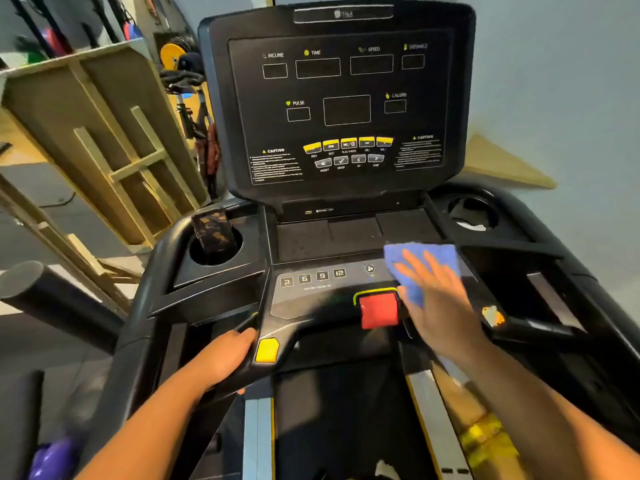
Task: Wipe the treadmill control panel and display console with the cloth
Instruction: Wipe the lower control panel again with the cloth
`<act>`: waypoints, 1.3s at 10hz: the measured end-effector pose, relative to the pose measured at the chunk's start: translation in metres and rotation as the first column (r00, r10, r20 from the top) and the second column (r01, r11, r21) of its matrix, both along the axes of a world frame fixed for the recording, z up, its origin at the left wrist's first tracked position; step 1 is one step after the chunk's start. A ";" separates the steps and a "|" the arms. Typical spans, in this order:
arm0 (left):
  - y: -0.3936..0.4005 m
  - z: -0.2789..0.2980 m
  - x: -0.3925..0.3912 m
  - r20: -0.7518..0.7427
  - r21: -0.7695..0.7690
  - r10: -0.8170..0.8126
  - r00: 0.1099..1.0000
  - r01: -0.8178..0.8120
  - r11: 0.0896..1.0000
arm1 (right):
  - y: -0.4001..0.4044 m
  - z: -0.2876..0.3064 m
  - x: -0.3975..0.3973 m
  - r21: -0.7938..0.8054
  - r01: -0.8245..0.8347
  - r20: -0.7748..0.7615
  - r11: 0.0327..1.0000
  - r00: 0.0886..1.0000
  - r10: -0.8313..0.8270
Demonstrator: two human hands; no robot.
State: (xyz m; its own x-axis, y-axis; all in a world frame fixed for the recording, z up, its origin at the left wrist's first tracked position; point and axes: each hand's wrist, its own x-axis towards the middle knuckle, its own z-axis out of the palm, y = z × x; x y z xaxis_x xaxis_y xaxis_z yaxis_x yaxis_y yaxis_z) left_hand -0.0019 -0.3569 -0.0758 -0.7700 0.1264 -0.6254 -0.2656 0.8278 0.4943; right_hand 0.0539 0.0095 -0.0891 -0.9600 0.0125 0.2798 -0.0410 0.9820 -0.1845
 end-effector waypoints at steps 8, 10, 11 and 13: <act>-0.032 -0.083 -0.035 -0.031 -0.042 0.060 0.998 -0.061 0.997 | -0.007 -0.015 0.032 -0.139 0.529 -0.135 0.837 0.827 -0.545; -0.025 -0.061 -0.026 0.006 -0.042 0.147 0.989 -0.147 0.988 | -0.009 -0.008 0.006 -0.030 -0.025 -0.131 0.999 0.991 0.021; -0.024 -0.056 -0.025 0.034 0.048 0.190 0.981 -0.192 0.980 | 0.017 -0.012 0.039 -0.038 0.065 -0.107 0.997 0.992 -0.069; 0.001 -0.005 0.001 0.010 0.028 0.067 0.998 -0.067 0.997 | 0.002 -0.011 0.027 -0.121 0.531 -0.094 0.838 0.835 -0.543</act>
State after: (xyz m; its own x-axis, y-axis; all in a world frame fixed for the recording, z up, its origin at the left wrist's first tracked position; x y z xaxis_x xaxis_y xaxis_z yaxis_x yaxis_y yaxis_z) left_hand -0.0011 -0.3563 -0.0810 -0.7717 0.0926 -0.6293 -0.3247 0.7934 0.5149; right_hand 0.0808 0.0113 -0.1006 -0.7541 0.5456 0.3655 0.4610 0.8362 -0.2970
